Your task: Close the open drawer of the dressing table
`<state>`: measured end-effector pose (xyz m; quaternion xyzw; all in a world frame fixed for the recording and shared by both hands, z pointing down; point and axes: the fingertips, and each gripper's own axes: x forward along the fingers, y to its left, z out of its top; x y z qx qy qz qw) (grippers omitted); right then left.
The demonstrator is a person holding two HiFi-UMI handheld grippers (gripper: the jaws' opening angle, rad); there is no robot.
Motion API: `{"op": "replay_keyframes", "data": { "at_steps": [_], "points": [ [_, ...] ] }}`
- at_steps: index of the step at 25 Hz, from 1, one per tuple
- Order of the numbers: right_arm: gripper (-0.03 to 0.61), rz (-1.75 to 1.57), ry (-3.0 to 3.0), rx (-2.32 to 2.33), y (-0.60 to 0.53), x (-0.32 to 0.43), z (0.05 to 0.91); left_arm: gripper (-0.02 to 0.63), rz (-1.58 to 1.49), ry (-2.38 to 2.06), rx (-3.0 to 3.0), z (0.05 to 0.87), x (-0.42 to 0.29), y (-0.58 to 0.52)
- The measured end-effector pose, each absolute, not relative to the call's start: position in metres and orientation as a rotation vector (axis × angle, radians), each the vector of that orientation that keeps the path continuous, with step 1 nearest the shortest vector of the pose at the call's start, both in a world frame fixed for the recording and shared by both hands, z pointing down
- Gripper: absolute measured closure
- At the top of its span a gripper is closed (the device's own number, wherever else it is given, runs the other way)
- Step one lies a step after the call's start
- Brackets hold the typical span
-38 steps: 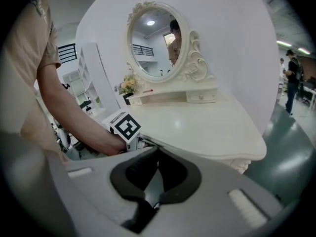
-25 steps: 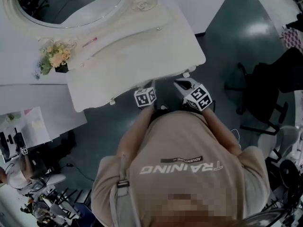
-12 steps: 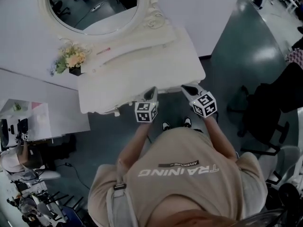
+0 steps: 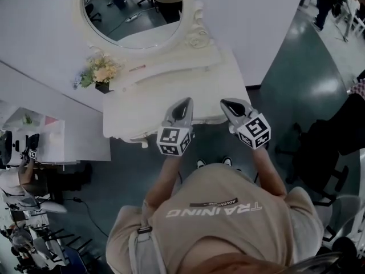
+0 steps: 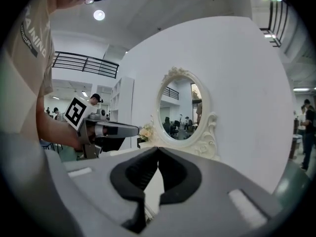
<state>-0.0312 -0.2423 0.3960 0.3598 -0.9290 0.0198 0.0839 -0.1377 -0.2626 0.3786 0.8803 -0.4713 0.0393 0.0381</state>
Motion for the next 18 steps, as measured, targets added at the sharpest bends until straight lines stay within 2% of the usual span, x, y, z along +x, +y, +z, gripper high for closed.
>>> {"op": "replay_keyframes", "data": {
  "at_steps": [6,18],
  "points": [
    [0.574,-0.016,-2.771,1.150,-0.245,-0.032,0.361,0.606,0.102,-1.572,2.800,0.324,-0.149,-0.257],
    [0.574,-0.124,-2.786,1.153,-0.245,-0.029,0.357,0.606,0.128,-1.670,2.732,0.340,-0.155,-0.252]
  ]
}}
